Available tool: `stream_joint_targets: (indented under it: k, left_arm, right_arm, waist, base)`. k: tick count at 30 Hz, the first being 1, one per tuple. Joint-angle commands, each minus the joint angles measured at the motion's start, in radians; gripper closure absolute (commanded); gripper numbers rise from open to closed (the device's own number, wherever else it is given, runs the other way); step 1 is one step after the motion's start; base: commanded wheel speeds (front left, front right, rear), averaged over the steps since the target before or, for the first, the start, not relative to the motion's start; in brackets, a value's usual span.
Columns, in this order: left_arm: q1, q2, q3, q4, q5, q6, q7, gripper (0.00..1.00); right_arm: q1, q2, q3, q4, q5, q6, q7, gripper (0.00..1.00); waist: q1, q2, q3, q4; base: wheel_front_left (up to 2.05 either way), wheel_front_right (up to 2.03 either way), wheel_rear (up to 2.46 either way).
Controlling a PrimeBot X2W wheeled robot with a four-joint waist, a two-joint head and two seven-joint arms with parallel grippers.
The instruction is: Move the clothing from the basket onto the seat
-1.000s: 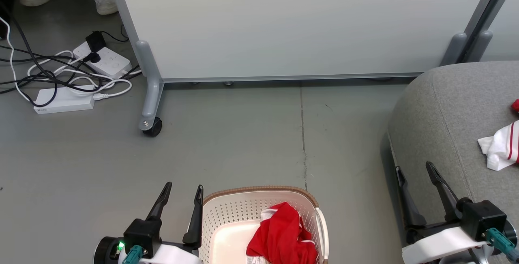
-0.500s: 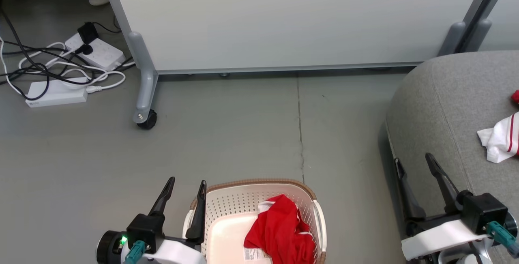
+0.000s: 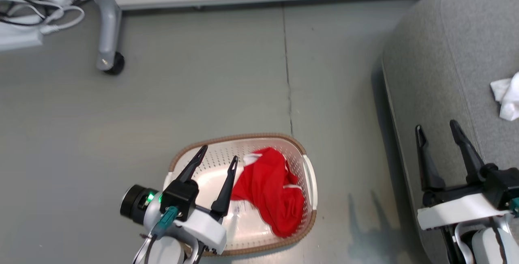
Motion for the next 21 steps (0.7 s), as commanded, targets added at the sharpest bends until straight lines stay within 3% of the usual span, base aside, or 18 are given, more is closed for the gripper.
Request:
stream_joint_targets:
  k: [1, 15, 21]
  left_arm:
    - [-0.041, 0.004, -0.010, 0.018, 0.022, -0.015, 0.000, 0.00]
    - [-0.315, 0.055, -0.144, 0.276, 0.168, -0.078, 0.000, 0.00]
    - [-0.448, 0.074, -0.183, 0.419, 0.177, -0.090, 0.000, 0.00]
  right_arm:
    - [-0.022, -0.003, -0.007, -0.011, -0.006, 0.000, -0.002, 0.00]
    - [-0.100, 0.025, 0.021, -0.089, -0.028, 0.000, -0.002, 0.00]
    - [-0.127, 0.038, 0.042, -0.118, -0.017, 0.000, -0.002, 0.00]
  waist:
    - [0.0000, 0.0000, 0.094, -0.047]
    - [0.0000, 0.0000, 0.391, -0.168]
    - [0.0000, 0.0000, 0.500, -0.219]
  base:
    - [0.00, 0.00, 0.00]
    - [0.00, 0.00, 0.00]
    - [0.00, 0.00, 0.00]
